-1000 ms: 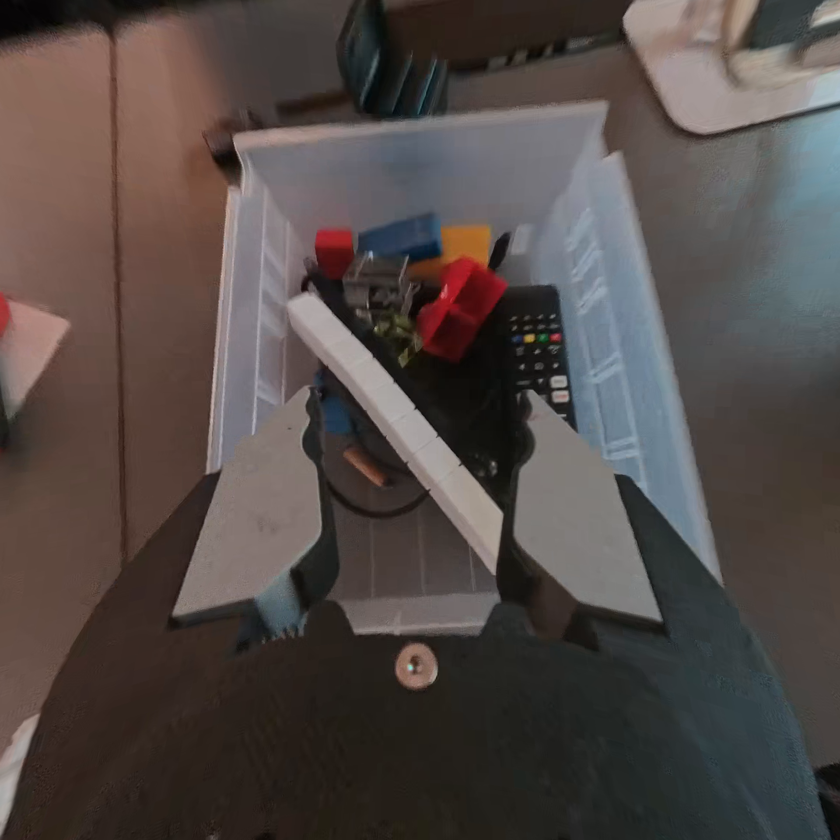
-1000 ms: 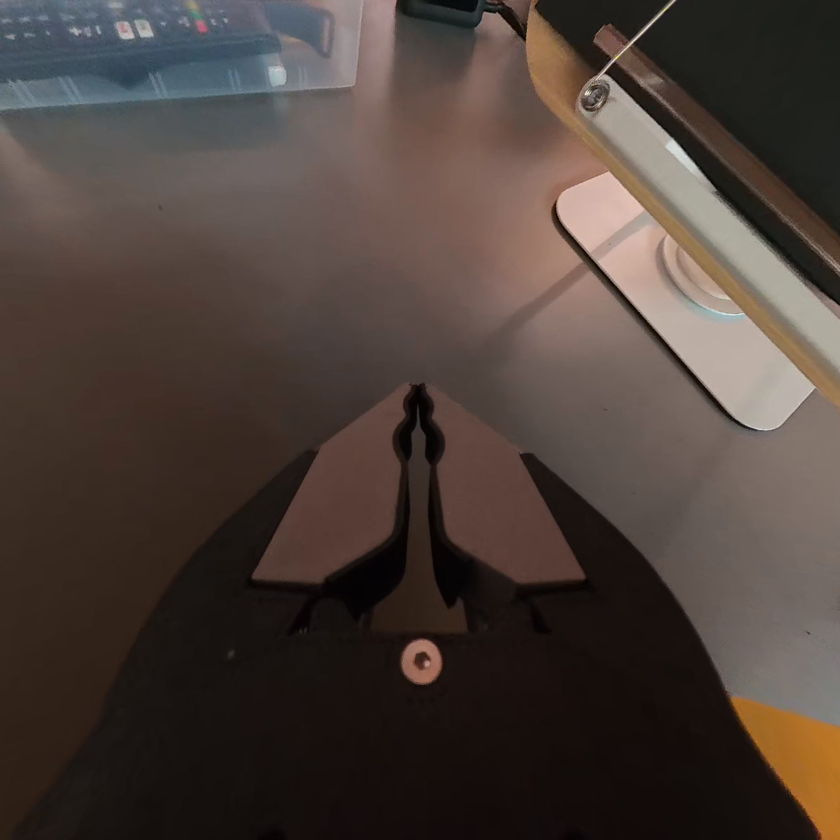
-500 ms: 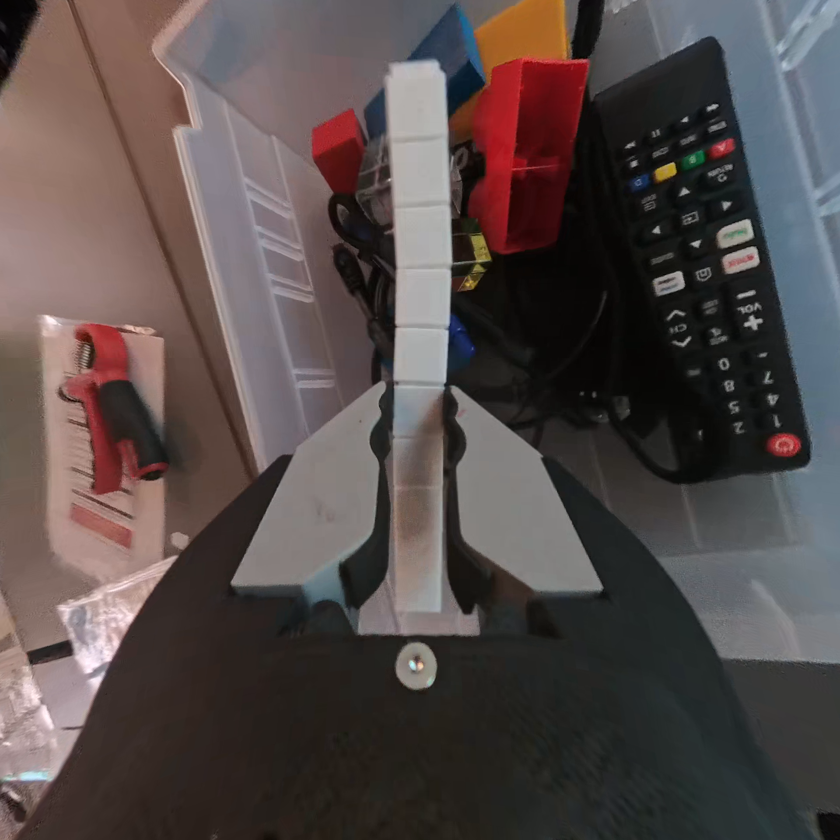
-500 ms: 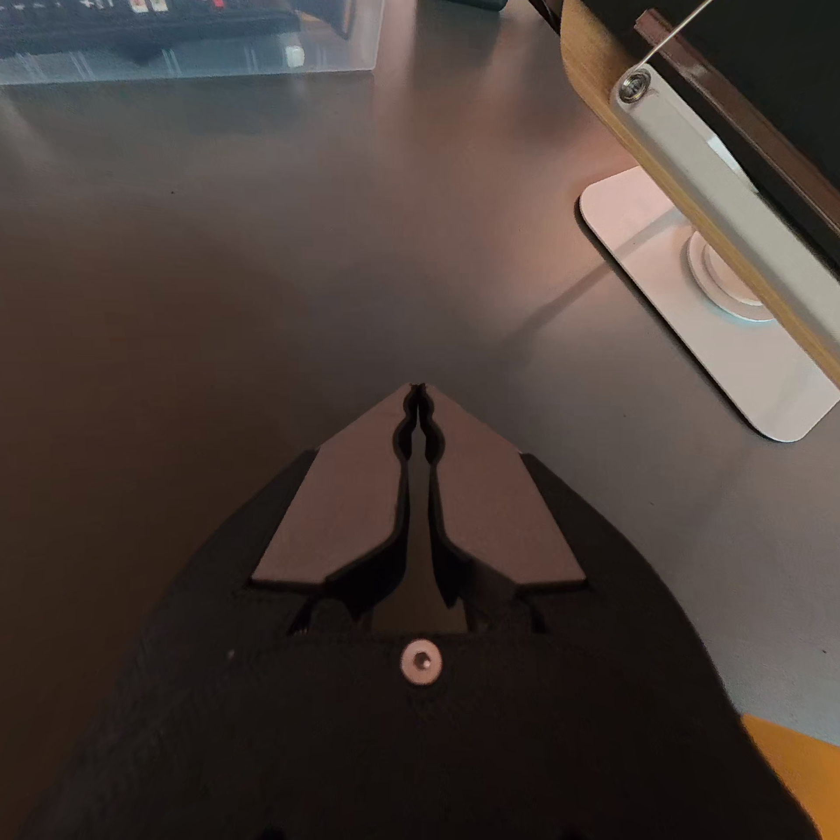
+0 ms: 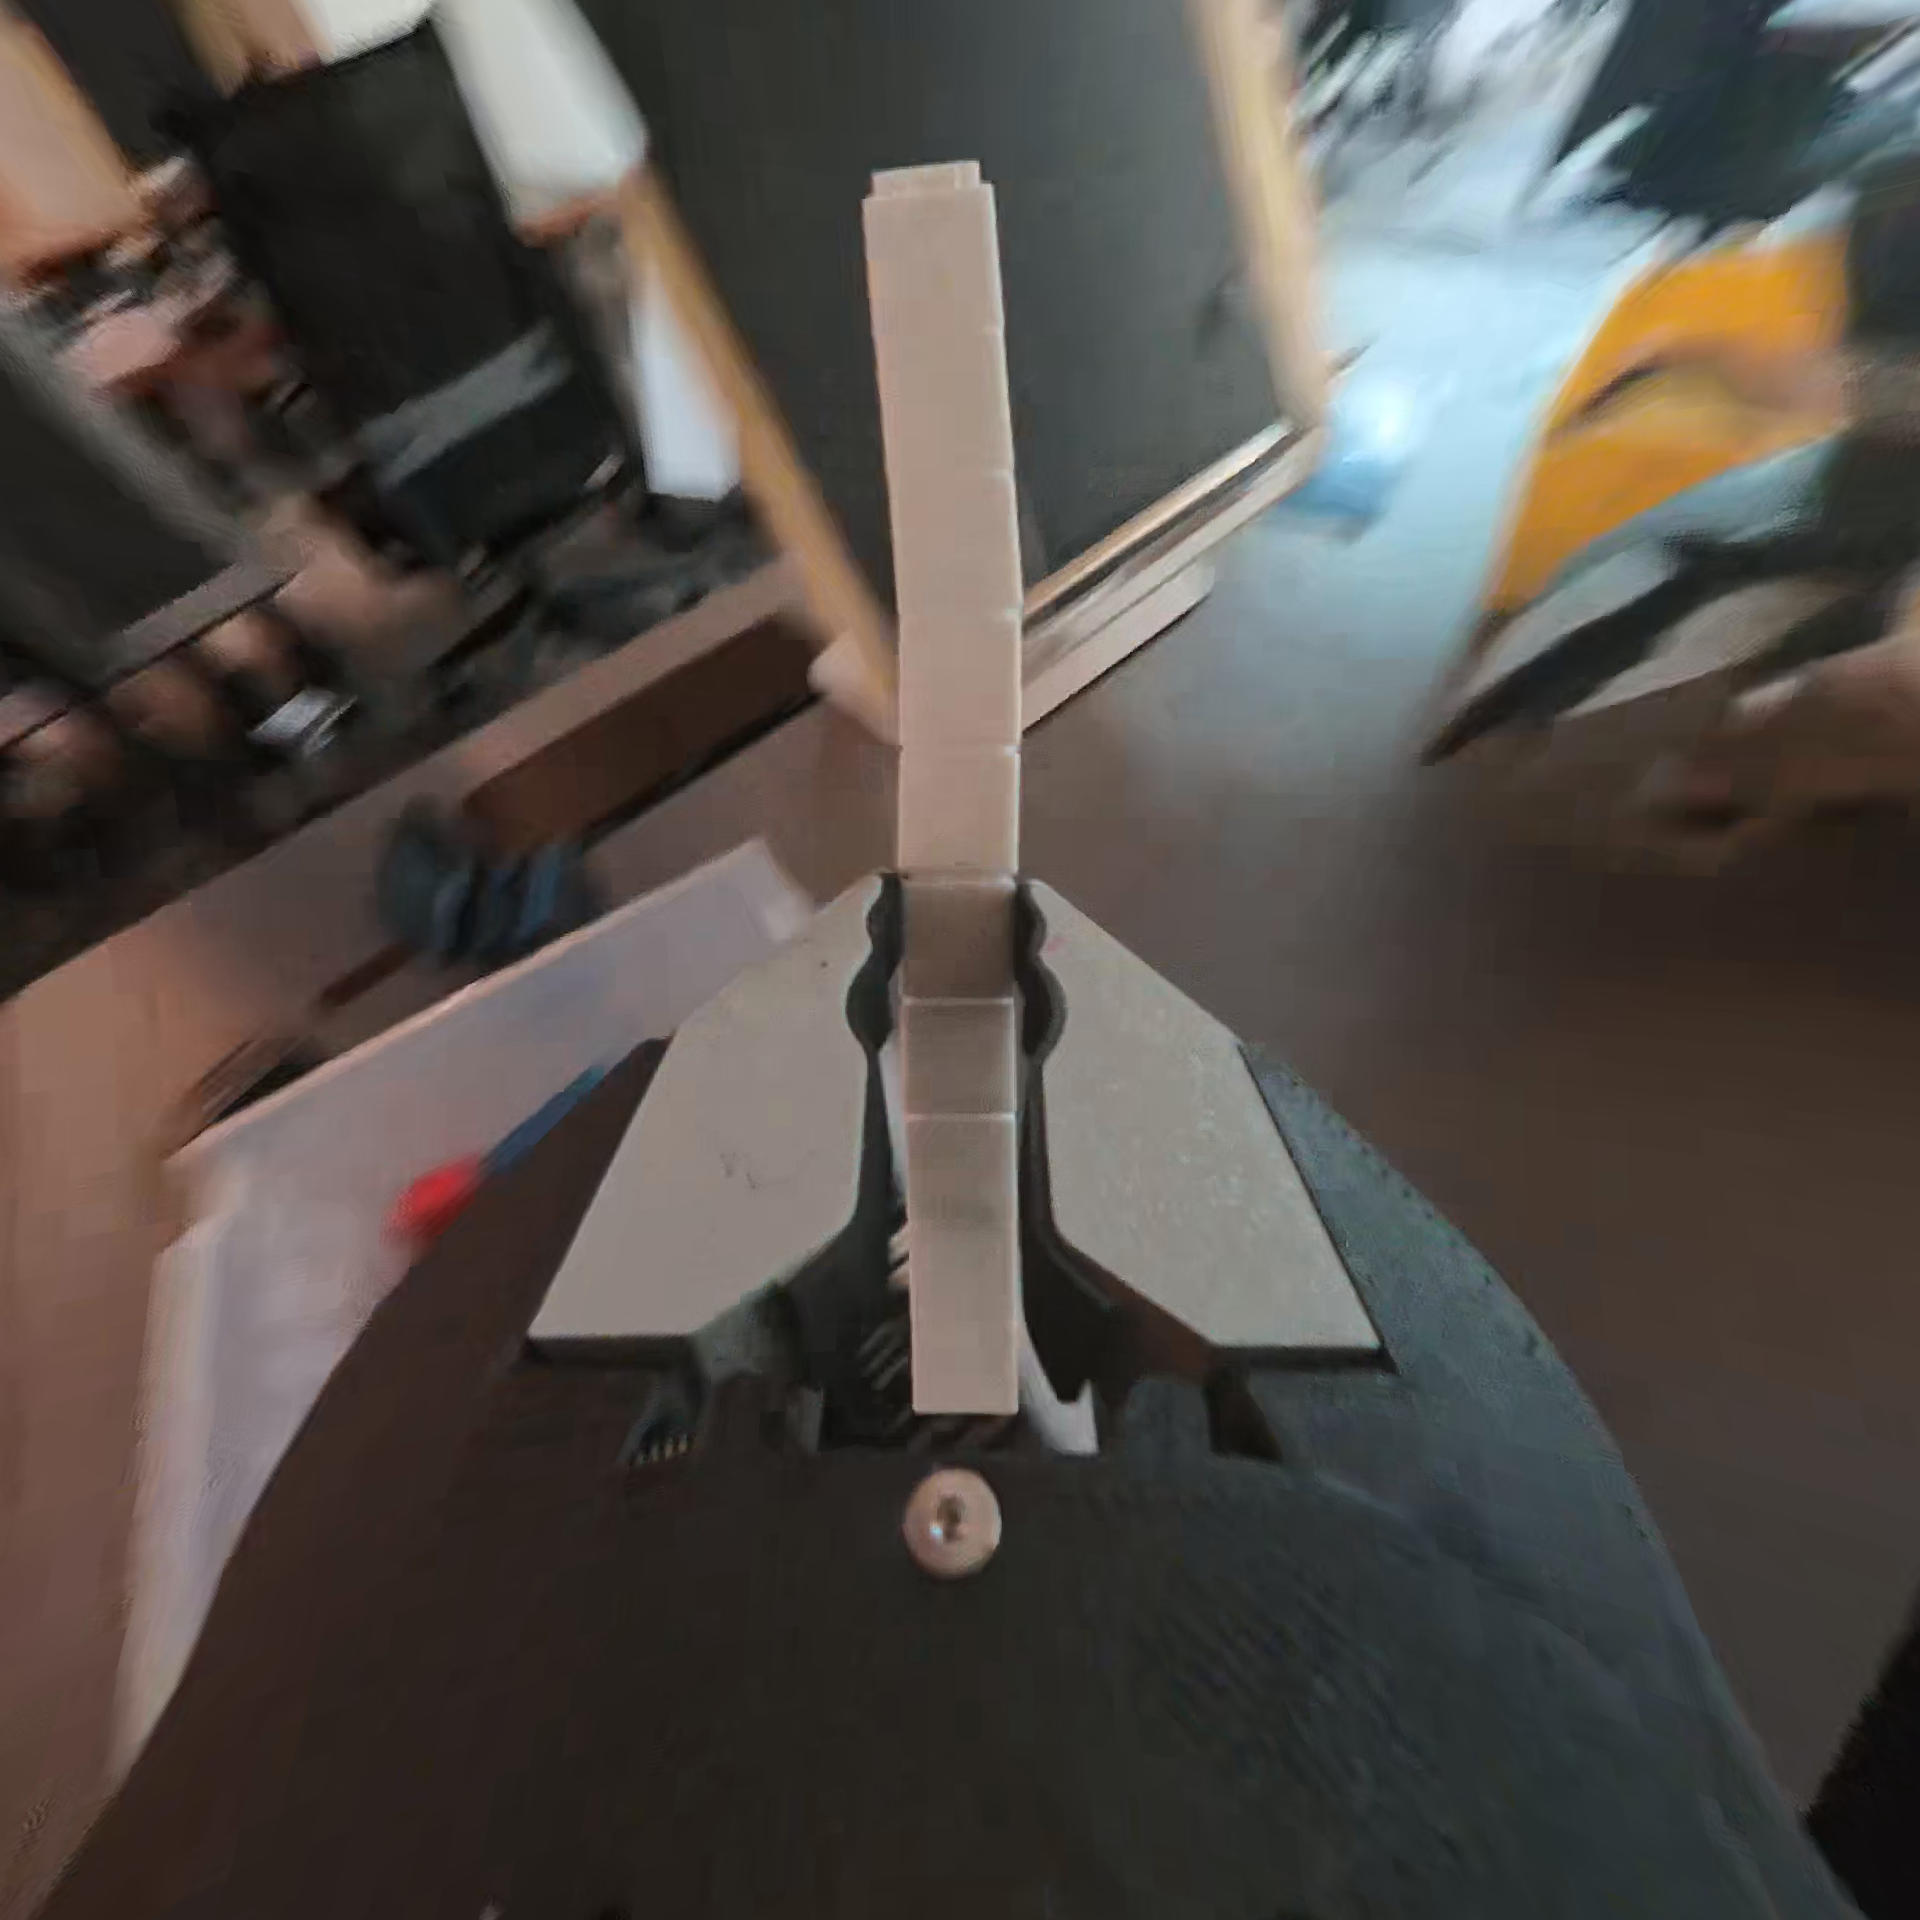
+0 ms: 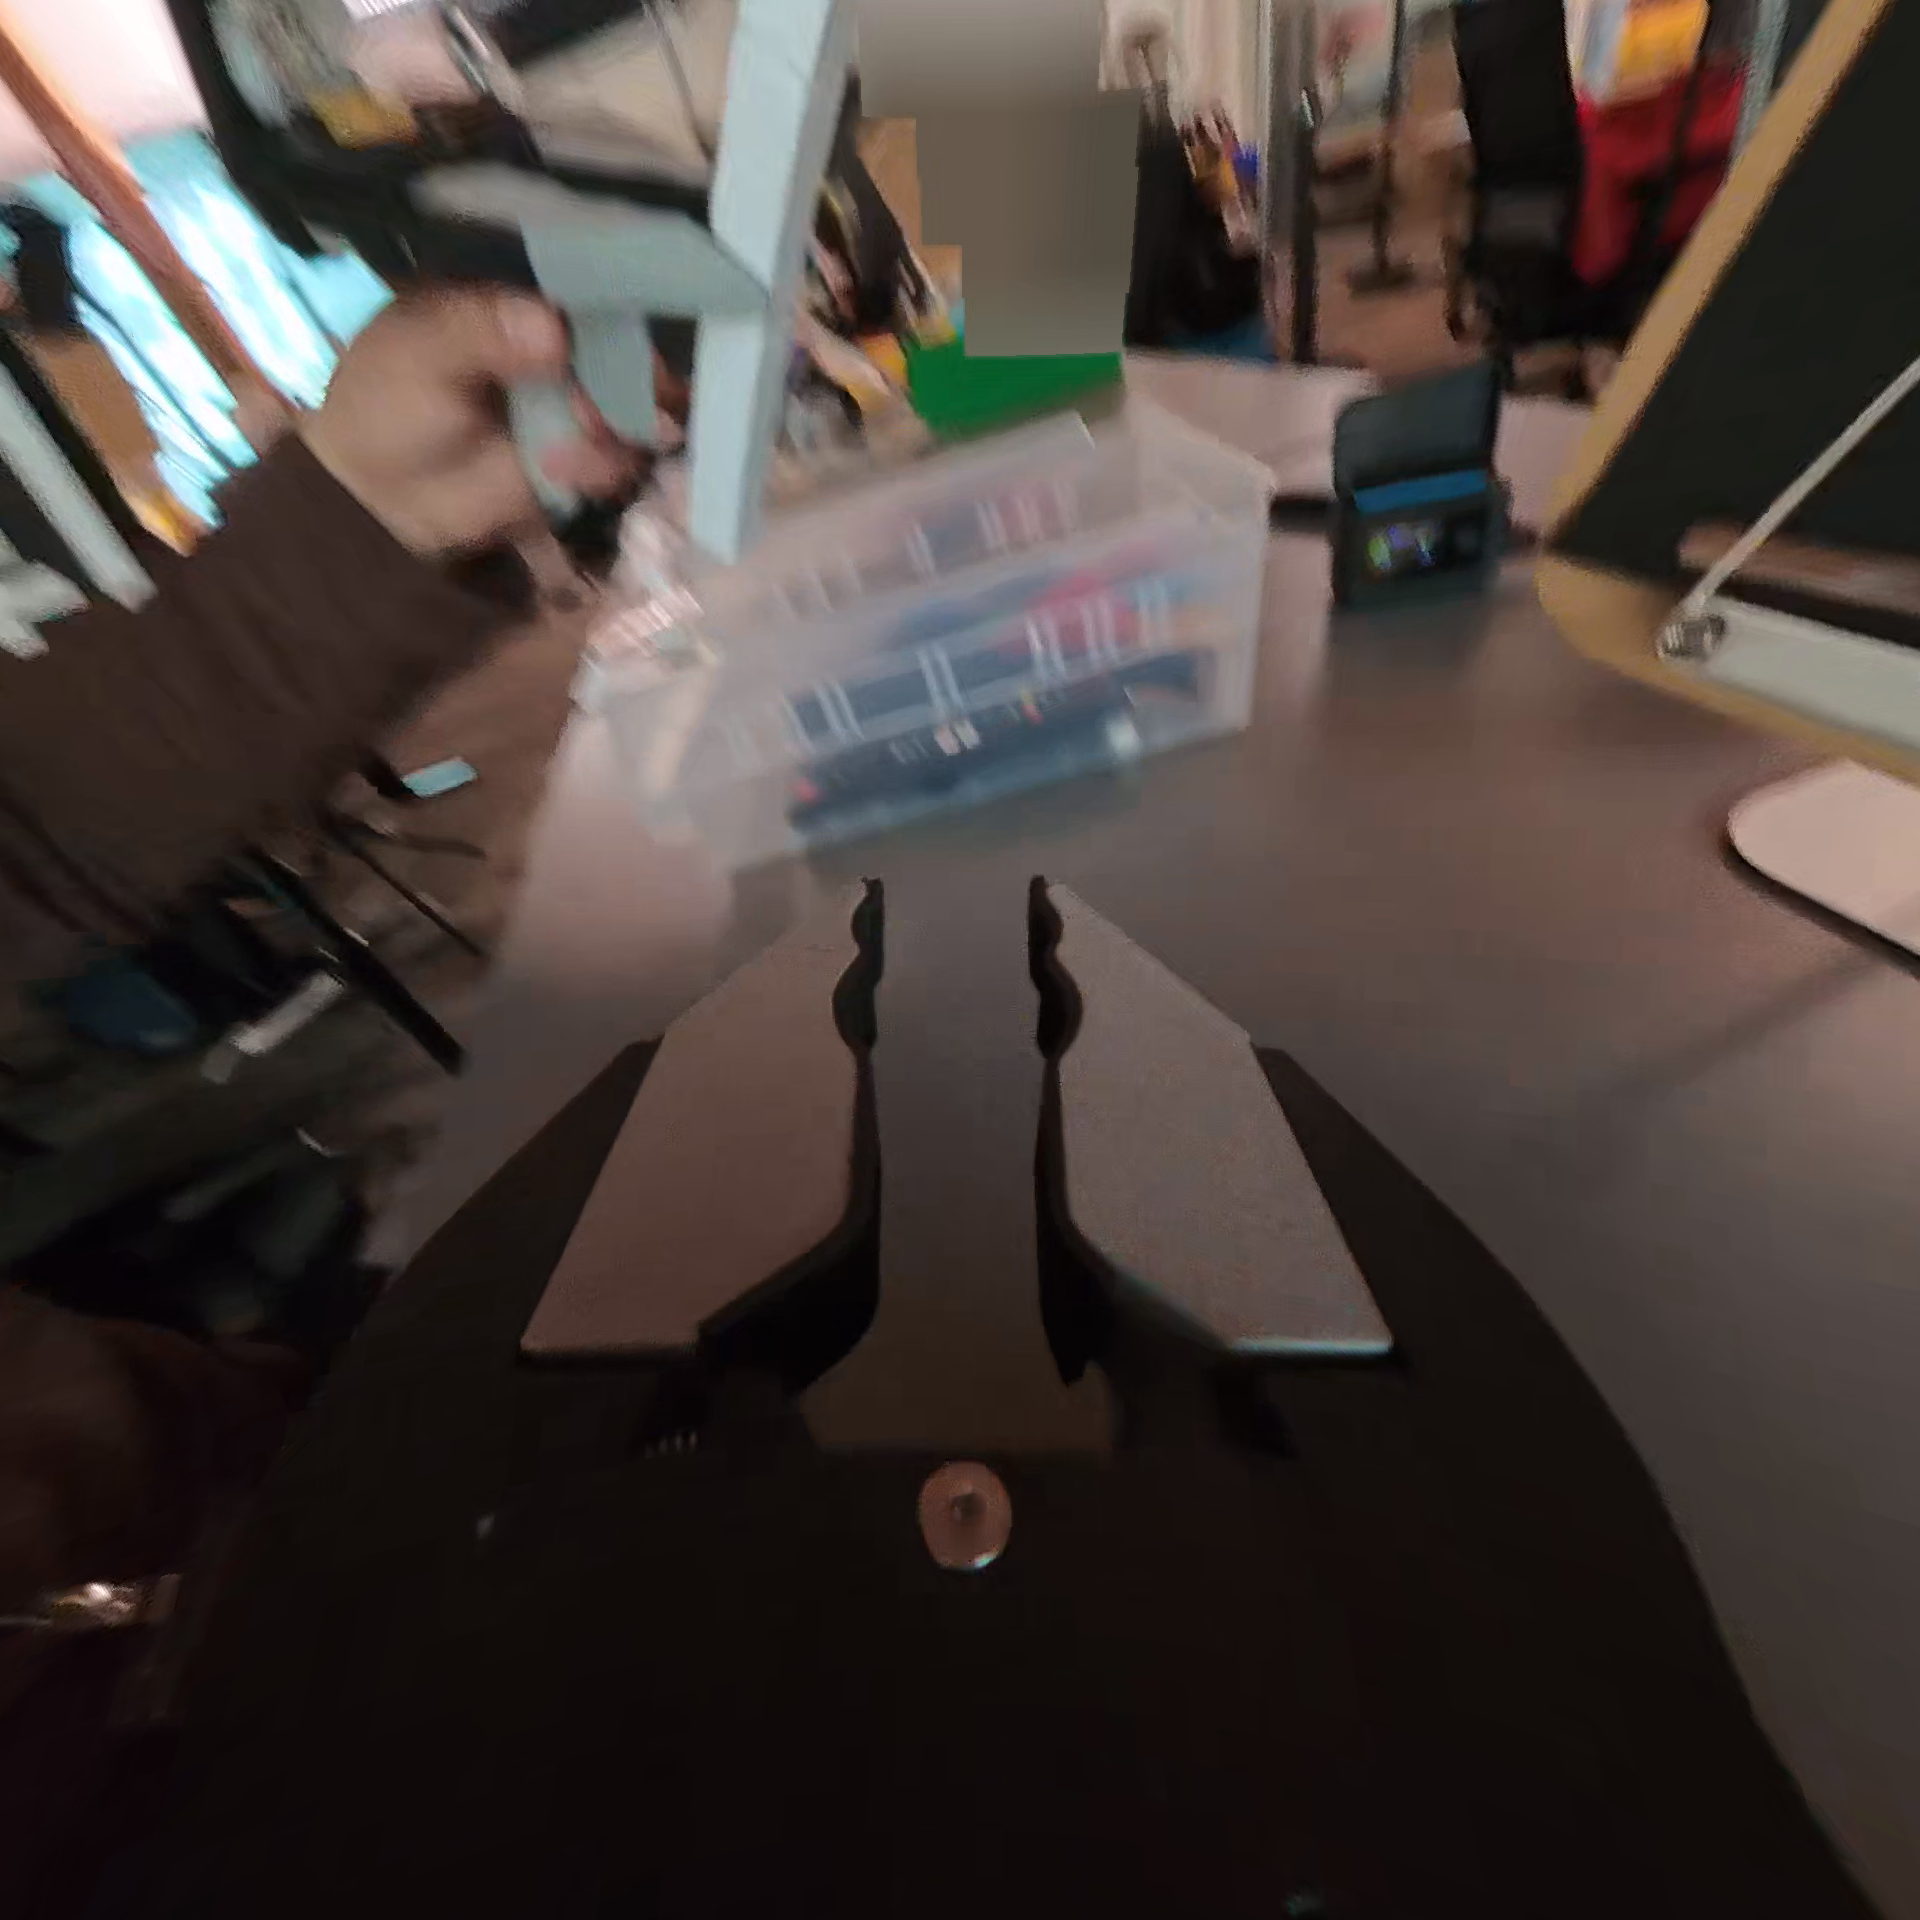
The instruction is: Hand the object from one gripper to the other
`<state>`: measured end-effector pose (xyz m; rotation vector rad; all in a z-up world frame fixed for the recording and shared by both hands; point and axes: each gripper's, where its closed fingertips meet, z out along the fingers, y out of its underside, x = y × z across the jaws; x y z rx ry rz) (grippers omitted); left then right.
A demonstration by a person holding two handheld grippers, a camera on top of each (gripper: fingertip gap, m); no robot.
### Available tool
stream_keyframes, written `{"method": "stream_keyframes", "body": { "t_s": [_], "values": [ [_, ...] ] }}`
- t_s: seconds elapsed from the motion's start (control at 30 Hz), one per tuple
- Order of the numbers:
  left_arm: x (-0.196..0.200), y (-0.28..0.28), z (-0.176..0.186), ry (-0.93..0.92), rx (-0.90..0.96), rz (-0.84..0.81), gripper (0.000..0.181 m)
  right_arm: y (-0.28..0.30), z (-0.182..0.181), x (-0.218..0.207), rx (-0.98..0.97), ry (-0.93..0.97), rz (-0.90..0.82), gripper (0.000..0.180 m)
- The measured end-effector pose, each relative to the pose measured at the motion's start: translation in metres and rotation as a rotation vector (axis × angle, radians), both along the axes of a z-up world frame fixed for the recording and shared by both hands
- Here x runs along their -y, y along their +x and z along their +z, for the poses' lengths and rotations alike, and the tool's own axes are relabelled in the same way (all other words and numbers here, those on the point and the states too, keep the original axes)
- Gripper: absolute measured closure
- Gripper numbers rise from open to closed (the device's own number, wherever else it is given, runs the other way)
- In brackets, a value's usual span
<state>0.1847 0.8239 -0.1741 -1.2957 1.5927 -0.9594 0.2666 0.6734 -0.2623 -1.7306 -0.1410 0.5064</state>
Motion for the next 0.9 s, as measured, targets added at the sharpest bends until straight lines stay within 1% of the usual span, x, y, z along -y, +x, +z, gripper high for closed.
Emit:
{"method": "stream_keyframes", "body": {
  "t_s": [0.03,0.1,0.13,0.17,0.27,0.33,0.43,0.5,0.53,0.57,0.6,0.63,0.77,0.83,0.9],
  "values": [
    [0.032,0.01,0.01,-0.06,0.066,-0.09,0.163,-0.001,0.014,0.005,-0.055,0.069,0.024,0.152],
    [0.087,0.027,0.024,-0.191,0.193,-0.25,0.163,0.0,0.044,0.018,-0.177,0.213,0.079,0.142],
    [0.109,0.035,0.026,-0.25,0.245,-0.316,0.163,0.002,0.058,0.026,-0.234,0.277,0.103,0.135],
    [0.127,0.043,0.023,-0.296,0.281,-0.369,0.163,0.005,0.069,0.033,-0.277,0.323,0.116,0.131],
    [0.163,0.068,-0.004,-0.347,0.297,-0.482,0.163,0.016,0.081,0.042,-0.296,0.384,0.093,0.118],
    [0.177,0.083,-0.027,-0.387,0.244,-0.511,0.163,0.017,0.081,0.044,-0.259,0.395,0.079,0.118],
    [0.187,0.097,-0.05,-0.421,0.206,-0.54,0.163,0.014,0.074,0.038,-0.222,0.359,0.067,0.124],
    [0.192,0.099,-0.057,-0.423,0.206,-0.579,0.163,0.014,0.063,0.029,-0.196,0.296,0.041,0.121],
    [0.195,0.098,-0.06,-0.427,0.206,-0.601,0.163,0.012,0.058,0.026,-0.186,0.276,0.044,0.123],
    [0.198,0.096,-0.063,-0.432,0.199,-0.623,0.163,0.01,0.054,0.024,-0.178,0.258,0.052,0.131],
    [0.2,0.095,-0.066,-0.437,0.188,-0.638,0.163,0.007,0.049,0.022,-0.164,0.238,0.063,0.149],
    [0.2,0.096,-0.07,-0.44,0.18,-0.638,0.162,0.003,0.047,0.022,-0.149,0.233,0.083,0.157],
    [0.199,0.094,-0.081,-0.479,0.12,-0.662,0.162,0.0,0.038,0.017,-0.025,0.212,0.055,0.159],
    [0.195,0.095,-0.09,-0.46,0.075,-0.646,0.161,0.002,0.033,0.014,0.042,0.197,0.022,0.158],
    [0.192,0.094,-0.098,-0.41,0.042,-0.638,0.155,0.005,0.035,0.014,0.067,0.212,-0.001,0.158]
  ]
}}
